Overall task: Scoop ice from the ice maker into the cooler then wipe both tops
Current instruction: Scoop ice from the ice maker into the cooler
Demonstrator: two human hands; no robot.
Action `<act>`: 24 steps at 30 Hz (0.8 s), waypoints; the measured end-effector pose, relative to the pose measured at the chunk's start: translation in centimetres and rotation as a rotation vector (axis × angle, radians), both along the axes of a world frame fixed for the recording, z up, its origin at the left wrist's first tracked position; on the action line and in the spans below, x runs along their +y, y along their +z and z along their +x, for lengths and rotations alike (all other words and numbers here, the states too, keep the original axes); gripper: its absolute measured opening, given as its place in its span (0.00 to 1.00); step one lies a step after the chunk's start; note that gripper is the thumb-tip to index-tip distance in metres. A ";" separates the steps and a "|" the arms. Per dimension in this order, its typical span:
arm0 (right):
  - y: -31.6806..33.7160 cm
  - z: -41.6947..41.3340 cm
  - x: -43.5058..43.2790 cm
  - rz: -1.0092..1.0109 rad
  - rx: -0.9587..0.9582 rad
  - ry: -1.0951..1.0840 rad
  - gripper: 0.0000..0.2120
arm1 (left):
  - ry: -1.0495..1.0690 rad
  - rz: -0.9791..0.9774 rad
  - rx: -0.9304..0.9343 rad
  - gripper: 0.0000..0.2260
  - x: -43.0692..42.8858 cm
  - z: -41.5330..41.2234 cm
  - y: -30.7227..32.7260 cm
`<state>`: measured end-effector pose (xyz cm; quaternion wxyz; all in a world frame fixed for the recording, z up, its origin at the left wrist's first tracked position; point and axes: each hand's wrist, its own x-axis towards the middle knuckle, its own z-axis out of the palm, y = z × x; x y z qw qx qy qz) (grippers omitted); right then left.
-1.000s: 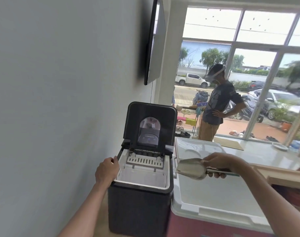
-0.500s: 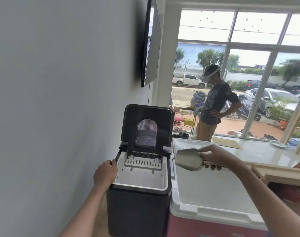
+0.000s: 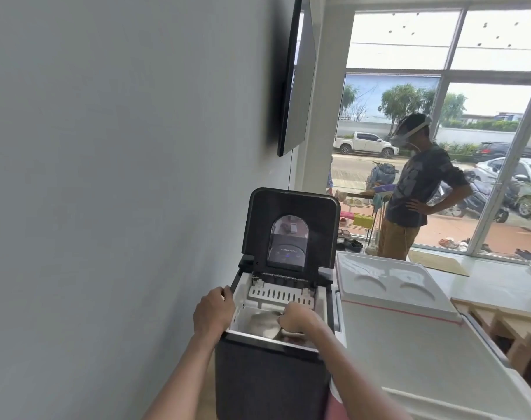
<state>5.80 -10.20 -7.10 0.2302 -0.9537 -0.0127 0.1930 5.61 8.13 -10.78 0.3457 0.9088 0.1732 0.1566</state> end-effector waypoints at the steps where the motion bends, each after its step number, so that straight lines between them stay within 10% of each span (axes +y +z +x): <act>1: -1.0 0.3 0.4 -0.073 -0.009 0.024 0.16 | 0.005 -0.001 0.000 0.18 0.0 0.1 -0.1; 9: -1.9 0.4 0.3 -0.235 0.002 0.142 0.17 | -0.005 0.020 -0.003 0.19 0.0 0.2 -0.4; 17: 4.1 3.1 -6.1 0.378 -0.983 -0.380 0.09 | -0.186 -0.206 0.017 0.21 -0.4 2.9 1.3; 21: 4.5 6.9 -7.4 0.544 -0.671 -0.398 0.34 | -0.285 -0.476 -0.122 0.22 -2.7 6.7 6.1; 24: 4.6 7.4 -6.5 0.782 -0.540 -0.361 0.34 | -0.276 -0.633 -0.183 0.26 -3.7 8.3 8.3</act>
